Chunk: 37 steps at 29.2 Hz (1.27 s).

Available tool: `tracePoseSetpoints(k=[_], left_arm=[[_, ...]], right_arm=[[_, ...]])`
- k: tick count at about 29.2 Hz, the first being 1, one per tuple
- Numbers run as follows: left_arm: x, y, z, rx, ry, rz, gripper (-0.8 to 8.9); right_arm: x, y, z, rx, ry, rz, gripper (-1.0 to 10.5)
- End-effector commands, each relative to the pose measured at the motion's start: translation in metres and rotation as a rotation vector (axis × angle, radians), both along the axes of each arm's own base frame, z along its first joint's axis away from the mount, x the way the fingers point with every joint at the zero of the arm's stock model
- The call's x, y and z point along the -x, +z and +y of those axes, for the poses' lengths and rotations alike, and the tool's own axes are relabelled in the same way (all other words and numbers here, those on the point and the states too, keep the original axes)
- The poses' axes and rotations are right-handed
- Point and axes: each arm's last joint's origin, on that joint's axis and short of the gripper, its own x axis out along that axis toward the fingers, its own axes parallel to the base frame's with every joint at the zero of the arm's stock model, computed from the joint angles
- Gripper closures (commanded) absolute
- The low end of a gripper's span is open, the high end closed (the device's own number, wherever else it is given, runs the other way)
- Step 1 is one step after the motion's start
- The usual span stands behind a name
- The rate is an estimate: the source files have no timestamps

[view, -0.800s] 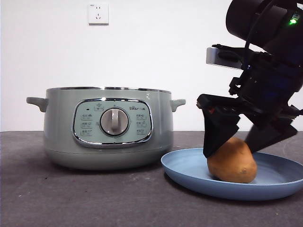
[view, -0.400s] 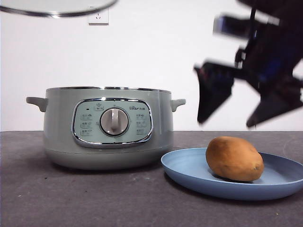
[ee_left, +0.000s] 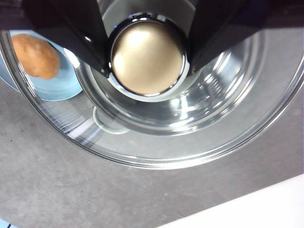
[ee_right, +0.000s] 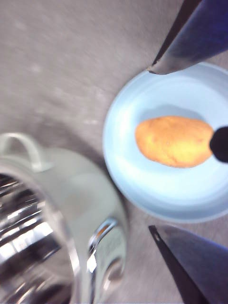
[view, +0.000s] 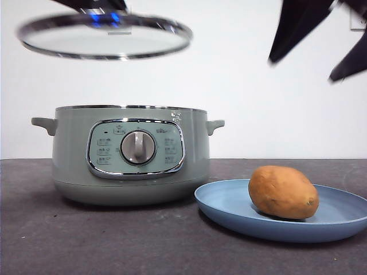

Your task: Take the potato out from the steamer,put the potato on the plate,close the lid

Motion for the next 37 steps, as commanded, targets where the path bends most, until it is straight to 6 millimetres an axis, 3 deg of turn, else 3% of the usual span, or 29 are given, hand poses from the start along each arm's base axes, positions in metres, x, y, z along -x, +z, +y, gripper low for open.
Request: tracePoseSetpoints(k=[1, 12, 33, 35, 37], left_arm=[[-0.013, -0.004, -0.009, 0.010, -0.024, -0.044, 8.26], [-0.051, -0.044, -0.026, -0.057, -0.013, 0.012, 8.26], [-0.069, -0.077, -0.036, -0.096, -0.016, 0.114, 8.26], [-0.067, -0.079, -0.036, -0.097, -0.022, 0.136, 7.89], [-0.066, -0.080, -0.035, -0.104, -0.022, 0.151, 5.64]], right_arm=[[0.013, 0.013, -0.008, -0.052, -0.016, -0.046, 3.8], [0.047, 0.031, -0.031, -0.136, -0.025, -0.138, 3.8], [0.048, 0.030, -0.032, -0.132, -0.024, -0.132, 3.8], [0.048, 0.030, -0.032, -0.132, -0.024, -0.132, 3.8], [0.048, 0.031, -0.032, -0.132, -0.024, -0.132, 3.8]])
